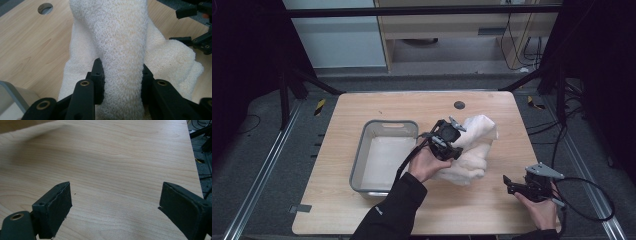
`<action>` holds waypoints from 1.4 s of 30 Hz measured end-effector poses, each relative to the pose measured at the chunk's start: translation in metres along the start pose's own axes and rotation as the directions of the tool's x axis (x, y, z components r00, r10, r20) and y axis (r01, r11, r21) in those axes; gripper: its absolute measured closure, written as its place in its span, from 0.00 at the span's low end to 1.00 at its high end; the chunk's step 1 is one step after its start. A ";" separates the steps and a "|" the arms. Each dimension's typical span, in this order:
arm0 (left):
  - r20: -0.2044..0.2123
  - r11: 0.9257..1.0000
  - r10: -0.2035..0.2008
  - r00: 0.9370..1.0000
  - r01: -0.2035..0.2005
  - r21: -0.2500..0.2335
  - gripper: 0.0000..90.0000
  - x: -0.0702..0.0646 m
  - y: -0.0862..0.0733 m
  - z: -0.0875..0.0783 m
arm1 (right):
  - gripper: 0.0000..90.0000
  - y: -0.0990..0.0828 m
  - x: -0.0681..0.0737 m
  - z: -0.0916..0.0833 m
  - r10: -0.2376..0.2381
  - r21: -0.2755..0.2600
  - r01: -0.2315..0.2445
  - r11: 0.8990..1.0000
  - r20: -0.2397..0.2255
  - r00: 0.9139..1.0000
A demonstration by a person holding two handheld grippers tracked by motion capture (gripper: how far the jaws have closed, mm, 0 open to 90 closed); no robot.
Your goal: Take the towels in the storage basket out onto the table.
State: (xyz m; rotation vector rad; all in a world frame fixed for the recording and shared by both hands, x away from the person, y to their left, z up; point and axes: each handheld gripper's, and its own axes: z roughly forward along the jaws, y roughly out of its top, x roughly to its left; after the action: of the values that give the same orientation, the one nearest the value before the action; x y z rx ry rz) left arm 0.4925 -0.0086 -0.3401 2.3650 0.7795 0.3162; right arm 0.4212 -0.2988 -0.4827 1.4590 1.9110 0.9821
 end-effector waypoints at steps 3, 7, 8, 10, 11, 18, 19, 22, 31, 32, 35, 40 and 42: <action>0.002 1.000 -0.007 1.000 0.007 0.014 0.74 0.000 -0.005 0.009 | 0.12 0.000 0.000 0.000 -0.004 0.000 0.004 1.000 0.003 1.000; 0.000 1.000 -0.011 1.000 0.011 0.019 0.74 0.000 -0.010 0.019 | 0.12 0.000 0.000 0.000 -0.008 0.001 0.008 1.000 0.007 1.000; 0.001 1.000 -0.011 1.000 0.011 0.021 0.74 0.000 -0.011 0.021 | 0.12 0.000 0.000 0.001 -0.009 0.002 0.009 1.000 0.007 1.000; 0.003 0.999 -0.010 1.000 0.010 0.031 0.74 0.000 -0.014 0.025 | 0.12 0.000 0.000 0.001 -0.010 0.002 0.010 1.000 0.007 1.000; 0.005 0.999 -0.012 1.000 0.012 0.034 0.73 -0.001 -0.015 0.028 | 0.12 0.000 0.000 0.001 -0.013 0.001 0.013 1.000 0.009 1.000; 0.014 0.998 -0.018 1.000 0.017 0.059 0.73 -0.001 -0.025 0.043 | 0.11 0.000 0.000 0.001 -0.011 0.000 0.011 1.000 0.010 1.000; 0.010 0.998 -0.017 1.000 0.016 0.063 0.73 -0.001 -0.027 0.046 | 0.11 0.000 0.000 0.001 -0.014 0.000 0.014 1.000 0.009 1.000; 0.010 0.998 -0.020 1.000 0.020 0.064 0.72 -0.001 -0.031 0.053 | 0.11 0.000 0.000 0.001 -0.014 0.001 0.014 1.000 0.008 1.000; 0.004 0.998 -0.027 1.000 0.027 0.062 0.70 -0.001 -0.040 0.067 | 0.11 -0.001 0.001 0.002 -0.012 0.006 0.012 1.000 0.004 1.000; 0.006 0.997 -0.032 0.999 0.032 0.066 0.69 -0.001 -0.042 0.070 | 0.11 -0.001 0.001 0.002 -0.012 0.006 0.012 1.000 0.004 1.000; 0.014 0.997 -0.040 0.999 0.039 0.060 0.68 0.000 -0.045 0.073 | 0.11 -0.001 0.001 0.002 -0.012 0.007 0.012 1.000 0.004 1.000; 0.016 0.998 -0.043 0.999 0.042 0.047 0.63 0.001 -0.049 0.078 | 0.10 -0.001 0.001 0.002 -0.013 0.010 0.013 1.000 0.002 1.000; 0.020 0.998 -0.037 0.999 0.036 0.047 0.60 0.001 -0.050 0.079 | 0.10 -0.001 0.001 0.002 -0.013 0.012 0.013 1.000 0.001 1.000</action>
State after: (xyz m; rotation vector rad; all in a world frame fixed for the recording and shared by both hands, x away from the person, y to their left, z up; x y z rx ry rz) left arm 0.5014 -0.0146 -0.4330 2.3914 0.8275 0.2609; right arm 0.4223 -0.2974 -0.4848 1.4519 1.9260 0.9654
